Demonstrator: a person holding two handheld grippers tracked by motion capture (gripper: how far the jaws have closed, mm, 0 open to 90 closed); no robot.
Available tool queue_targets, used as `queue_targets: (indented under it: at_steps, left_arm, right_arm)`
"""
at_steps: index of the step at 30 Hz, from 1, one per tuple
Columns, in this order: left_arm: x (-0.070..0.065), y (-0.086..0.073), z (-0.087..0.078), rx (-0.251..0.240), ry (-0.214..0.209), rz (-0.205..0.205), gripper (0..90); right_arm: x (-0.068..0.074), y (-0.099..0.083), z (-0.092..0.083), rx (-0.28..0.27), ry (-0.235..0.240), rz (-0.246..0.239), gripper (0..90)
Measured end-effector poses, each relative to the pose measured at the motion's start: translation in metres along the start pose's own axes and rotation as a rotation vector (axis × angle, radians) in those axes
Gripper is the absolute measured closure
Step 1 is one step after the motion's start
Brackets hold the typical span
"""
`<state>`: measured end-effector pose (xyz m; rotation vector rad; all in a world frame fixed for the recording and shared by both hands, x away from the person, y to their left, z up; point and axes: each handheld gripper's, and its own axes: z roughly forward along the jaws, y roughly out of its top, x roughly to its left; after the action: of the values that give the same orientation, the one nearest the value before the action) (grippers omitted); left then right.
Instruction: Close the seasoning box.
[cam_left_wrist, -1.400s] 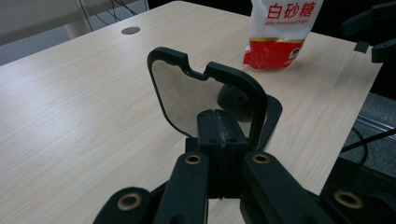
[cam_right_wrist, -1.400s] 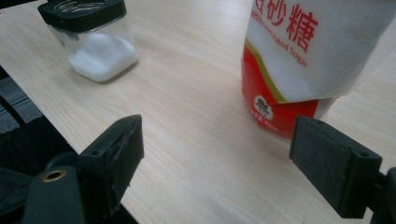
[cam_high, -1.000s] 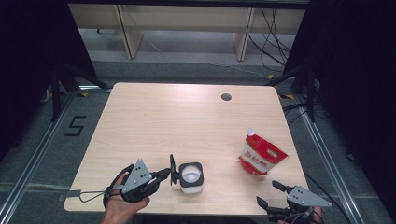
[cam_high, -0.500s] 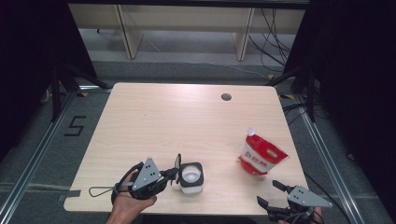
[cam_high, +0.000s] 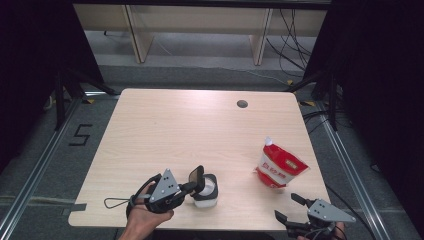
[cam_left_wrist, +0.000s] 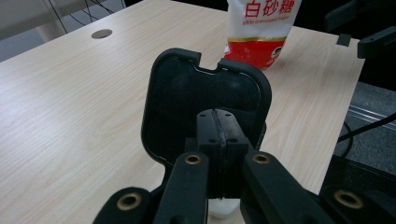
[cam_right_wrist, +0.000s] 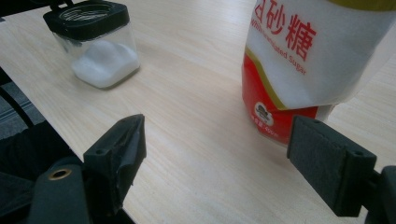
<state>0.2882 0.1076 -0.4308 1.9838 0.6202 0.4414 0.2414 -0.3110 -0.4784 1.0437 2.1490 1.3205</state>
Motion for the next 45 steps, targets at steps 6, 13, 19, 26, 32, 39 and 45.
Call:
queue_targets:
  at_steps: [6,13,19,26,32,39,45]
  left_arm:
    - [0.001,-0.001,0.005,0.004,-0.013,-0.004,89.1]
    - [-0.002,-0.001,0.011,0.010,-0.025,-0.017,89.0]
    - [-0.004,-0.002,0.017,0.026,-0.045,-0.006,89.0]
    - [-0.006,-0.005,0.023,0.041,-0.059,-0.019,88.8]
    - [-0.006,-0.007,0.025,0.047,-0.053,-0.008,88.6]
    - [-0.001,-0.004,0.019,0.021,-0.067,-0.045,79.9]
    - [0.004,-0.003,0.009,0.013,-0.066,-0.053,62.1]
  right_arm:
    - [0.000,-0.001,0.001,-0.005,0.007,-0.007,20.5]
    - [0.001,0.000,0.001,0.007,0.008,0.010,20.4]
    - [0.000,0.000,0.001,0.003,0.008,-0.001,20.4]
    - [0.002,-0.001,0.001,0.013,0.013,0.011,20.3]
    - [0.002,-0.001,0.002,0.009,0.013,0.009,20.3]
    - [0.000,-0.001,0.003,-0.007,0.014,-0.012,20.3]
    - [0.001,-0.001,0.002,0.008,0.017,-0.005,20.3]
